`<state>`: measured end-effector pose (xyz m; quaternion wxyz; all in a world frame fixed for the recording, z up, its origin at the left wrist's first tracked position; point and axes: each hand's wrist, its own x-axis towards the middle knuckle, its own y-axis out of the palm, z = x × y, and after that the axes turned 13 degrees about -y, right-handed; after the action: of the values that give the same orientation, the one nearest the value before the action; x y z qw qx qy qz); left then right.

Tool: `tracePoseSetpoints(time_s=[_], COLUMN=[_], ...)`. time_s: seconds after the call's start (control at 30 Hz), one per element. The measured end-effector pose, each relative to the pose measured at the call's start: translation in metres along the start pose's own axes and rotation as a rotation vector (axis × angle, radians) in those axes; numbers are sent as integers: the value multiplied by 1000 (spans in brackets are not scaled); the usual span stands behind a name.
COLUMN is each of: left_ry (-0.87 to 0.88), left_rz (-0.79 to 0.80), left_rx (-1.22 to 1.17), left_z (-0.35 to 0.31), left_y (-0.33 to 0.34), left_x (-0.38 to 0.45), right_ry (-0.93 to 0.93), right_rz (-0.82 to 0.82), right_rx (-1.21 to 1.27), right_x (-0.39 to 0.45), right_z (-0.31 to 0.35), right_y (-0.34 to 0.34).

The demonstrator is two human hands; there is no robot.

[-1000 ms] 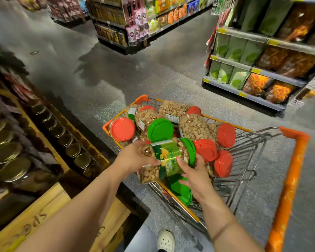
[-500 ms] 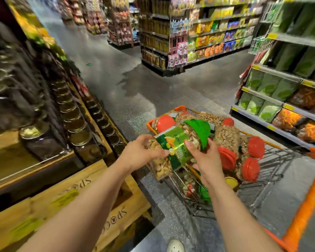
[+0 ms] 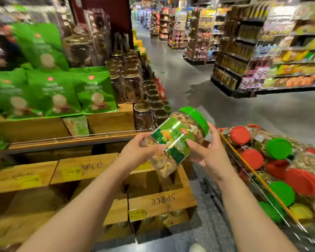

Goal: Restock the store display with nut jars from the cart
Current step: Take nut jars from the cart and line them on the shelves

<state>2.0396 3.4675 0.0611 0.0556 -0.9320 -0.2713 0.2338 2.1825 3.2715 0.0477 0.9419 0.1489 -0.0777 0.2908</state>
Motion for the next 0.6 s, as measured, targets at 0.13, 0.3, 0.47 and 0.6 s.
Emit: tracePoseSetpoints(time_s=[0.13,0.3,0.47,0.6], left_ry=[-11,-62,-129,-144], left_rz=[-121,-253,-401,-452], left_rx=[-76,-143,-164,-188], left_z=[36,76,105,119], left_y=[-69,-142,-211,-266], left_x=[-39,-77,-94,-96], right_ry=[44,75,102,132], right_rz=[188,361,495,598], right_rx=[84,116,138,155], right_x=[-4,-6,0,14], right_z=[-13,-30,-51,-71], right_y=[78,172,260,326])
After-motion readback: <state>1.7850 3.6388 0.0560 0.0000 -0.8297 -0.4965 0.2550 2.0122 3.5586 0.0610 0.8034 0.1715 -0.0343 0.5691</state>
